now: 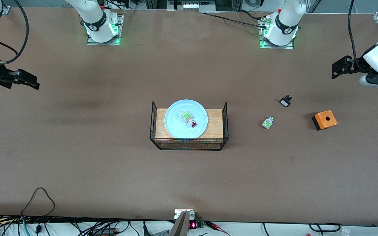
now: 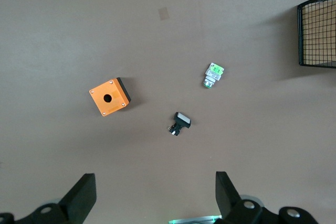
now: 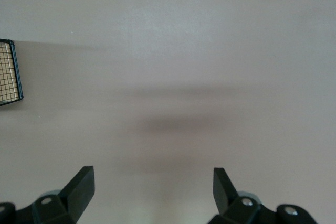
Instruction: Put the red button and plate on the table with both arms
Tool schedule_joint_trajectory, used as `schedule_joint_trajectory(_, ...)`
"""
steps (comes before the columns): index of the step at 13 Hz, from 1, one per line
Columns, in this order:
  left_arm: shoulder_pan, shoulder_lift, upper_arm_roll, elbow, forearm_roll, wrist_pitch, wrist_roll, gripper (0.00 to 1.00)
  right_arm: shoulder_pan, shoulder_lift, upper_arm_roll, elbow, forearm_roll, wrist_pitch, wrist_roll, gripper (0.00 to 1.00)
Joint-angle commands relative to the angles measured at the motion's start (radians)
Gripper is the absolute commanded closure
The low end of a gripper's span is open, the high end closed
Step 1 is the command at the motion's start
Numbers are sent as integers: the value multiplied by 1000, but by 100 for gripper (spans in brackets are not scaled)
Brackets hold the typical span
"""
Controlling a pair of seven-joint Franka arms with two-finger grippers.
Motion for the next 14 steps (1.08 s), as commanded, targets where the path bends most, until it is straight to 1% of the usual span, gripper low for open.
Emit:
schedule_joint_trajectory(1,6,16,-11,36,-8,-39,21,0,-5,2,5,12,3,-2,10,0)
schedule_joint_trajectory(6,-17,38,-16,35,-8,-47,4,0,-5,4,5,12,1,-2,10,0)
schedule_joint_trajectory(8,-25,41,-19,33,-36,-49,-26,0,-5,4,5,12,1,-2,10,0)
schedule_joint_trajectory(11,-25,42,-19,33,-41,-52,-37,0,-7,4,5,12,1,-2,10,0)
schedule_joint_trajectory(13,-32,44,-31,35,-82,-66,-118,0,-5,4,5,14,1,-2,10,0)
schedule_joint_trajectory(14,-34,45,-51,35,-106,-64,-178,0,-5,4,5,14,1,-2,10,0)
